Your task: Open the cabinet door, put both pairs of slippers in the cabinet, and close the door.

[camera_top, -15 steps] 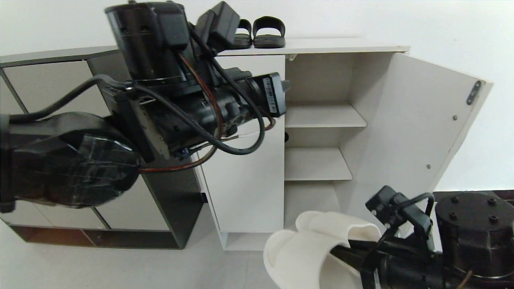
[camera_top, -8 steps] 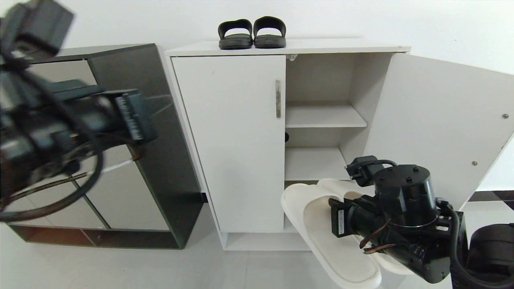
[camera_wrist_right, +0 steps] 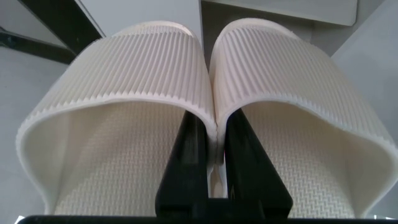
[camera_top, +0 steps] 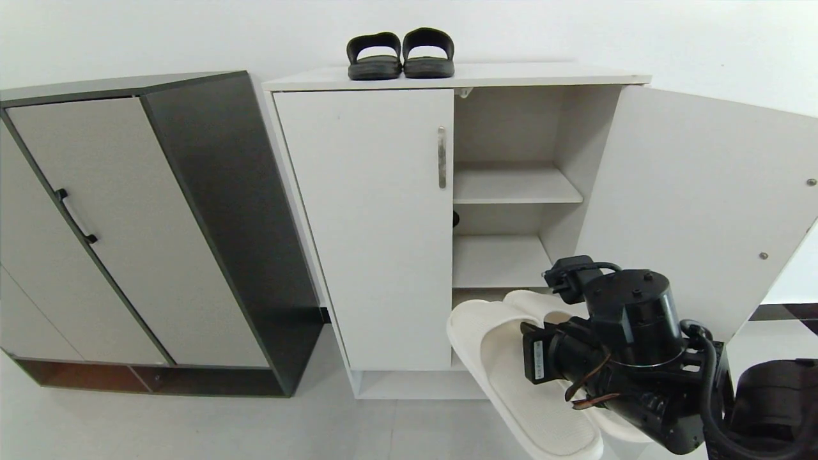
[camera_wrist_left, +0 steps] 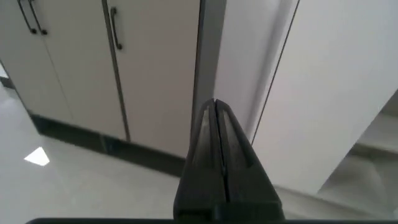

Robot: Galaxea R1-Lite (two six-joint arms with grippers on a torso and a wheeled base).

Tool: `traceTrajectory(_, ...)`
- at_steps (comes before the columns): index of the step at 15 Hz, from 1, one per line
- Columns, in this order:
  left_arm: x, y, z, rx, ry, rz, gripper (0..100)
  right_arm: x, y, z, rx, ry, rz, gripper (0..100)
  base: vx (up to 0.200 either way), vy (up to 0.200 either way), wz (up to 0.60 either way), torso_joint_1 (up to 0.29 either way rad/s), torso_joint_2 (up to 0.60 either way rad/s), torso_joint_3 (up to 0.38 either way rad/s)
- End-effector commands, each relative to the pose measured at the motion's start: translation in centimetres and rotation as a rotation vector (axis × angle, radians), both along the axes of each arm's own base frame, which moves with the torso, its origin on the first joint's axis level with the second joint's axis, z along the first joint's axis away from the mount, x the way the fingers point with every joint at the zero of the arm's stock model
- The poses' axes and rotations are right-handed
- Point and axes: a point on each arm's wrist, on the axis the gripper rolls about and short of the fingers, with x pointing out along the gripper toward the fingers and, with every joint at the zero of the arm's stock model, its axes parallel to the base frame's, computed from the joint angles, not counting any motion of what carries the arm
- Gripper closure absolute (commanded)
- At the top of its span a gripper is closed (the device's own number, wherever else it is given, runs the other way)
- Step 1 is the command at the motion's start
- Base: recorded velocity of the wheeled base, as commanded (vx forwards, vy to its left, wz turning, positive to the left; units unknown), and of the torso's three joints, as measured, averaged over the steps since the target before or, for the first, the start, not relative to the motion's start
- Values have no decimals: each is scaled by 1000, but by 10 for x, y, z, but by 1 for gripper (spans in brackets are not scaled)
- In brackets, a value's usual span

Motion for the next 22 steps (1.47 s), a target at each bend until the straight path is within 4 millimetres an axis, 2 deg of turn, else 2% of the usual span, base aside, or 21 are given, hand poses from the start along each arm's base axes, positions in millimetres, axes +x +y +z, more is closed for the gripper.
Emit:
traceTrajectory(1, -14, -5, -66, 43, -35, -58, 100, -1, 0, -2, -4, 7, 1, 100, 0, 0, 0, 0, 0, 0)
traceTrajectory(3, -14, -7, -84, 18, 133, -189, 100, -1, 0, -4, -8, 10, 5, 100, 0, 0, 0, 0, 0, 0)
traceTrajectory(6, -13, -4, -82, 23, 127, -478, 100, -3, 1, -2, -7, 6, 12, 100, 0, 0, 0, 0, 0, 0)
traceTrajectory(11, -14, -3, -83, 25, 113, -216, 100, -3, 2, -3, -11, 7, 14, 100, 0, 0, 0, 0, 0, 0)
traceTrajectory(13, -21, -4, -84, 50, 33, -230, 100, -3, 3, -5, -14, 10, 17, 100, 0, 0, 0, 0, 0, 0)
traceTrajectory(17, -20, -6, -84, 67, 36, -312, 100, -7, -1, 0, -3, -1, 16, 100, 0, 0, 0, 0, 0, 0)
traceTrajectory(22, -20, -6, -84, 36, 32, -314, 100, -12, 5, 2, 2, -5, 38, 100, 0, 0, 0, 0, 0, 0)
